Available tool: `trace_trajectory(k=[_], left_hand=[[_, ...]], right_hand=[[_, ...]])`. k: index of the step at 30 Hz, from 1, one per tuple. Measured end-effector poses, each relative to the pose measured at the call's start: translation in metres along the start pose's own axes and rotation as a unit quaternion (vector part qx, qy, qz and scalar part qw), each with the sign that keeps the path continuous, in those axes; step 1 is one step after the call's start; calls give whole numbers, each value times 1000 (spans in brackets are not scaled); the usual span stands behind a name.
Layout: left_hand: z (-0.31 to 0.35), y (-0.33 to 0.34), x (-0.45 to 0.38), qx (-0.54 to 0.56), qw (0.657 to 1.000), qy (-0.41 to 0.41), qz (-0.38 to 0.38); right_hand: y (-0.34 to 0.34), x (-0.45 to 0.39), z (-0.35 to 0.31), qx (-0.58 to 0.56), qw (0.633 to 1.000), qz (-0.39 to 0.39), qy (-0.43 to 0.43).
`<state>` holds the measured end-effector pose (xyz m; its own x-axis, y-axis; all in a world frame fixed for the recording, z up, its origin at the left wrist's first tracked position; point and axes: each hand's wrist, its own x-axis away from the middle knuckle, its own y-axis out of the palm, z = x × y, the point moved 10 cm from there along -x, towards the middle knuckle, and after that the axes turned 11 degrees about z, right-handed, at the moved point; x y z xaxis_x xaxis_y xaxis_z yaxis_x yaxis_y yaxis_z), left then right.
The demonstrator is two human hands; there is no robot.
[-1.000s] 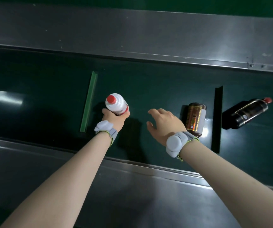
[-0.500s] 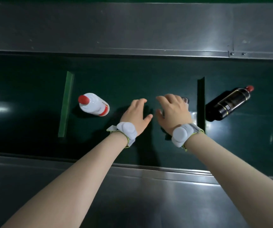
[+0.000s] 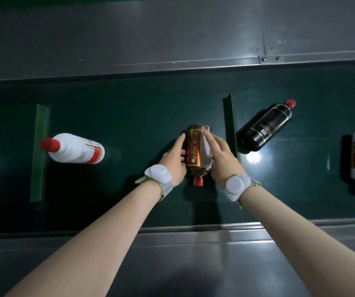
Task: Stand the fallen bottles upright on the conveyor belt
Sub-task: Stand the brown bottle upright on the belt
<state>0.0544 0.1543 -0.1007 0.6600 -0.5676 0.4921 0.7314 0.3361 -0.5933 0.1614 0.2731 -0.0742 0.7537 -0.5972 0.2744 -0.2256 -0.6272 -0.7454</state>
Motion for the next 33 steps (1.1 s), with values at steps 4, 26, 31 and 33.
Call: trace_trajectory(k=[4, 26, 31, 33], left_hand=[[-1, 2, 4, 91, 994, -53, 0], [51, -45, -11, 128, 988, 35, 78], [27, -47, -6, 110, 989, 17, 93], [27, -46, -3, 130, 986, 18, 103]], right_hand=[[-8, -1, 2, -68, 998, -20, 1], [-55, -24, -34, -108, 986, 118, 35], [-31, -14, -41, -135, 987, 82, 38], [-32, -10, -37, -145, 985, 87, 44]])
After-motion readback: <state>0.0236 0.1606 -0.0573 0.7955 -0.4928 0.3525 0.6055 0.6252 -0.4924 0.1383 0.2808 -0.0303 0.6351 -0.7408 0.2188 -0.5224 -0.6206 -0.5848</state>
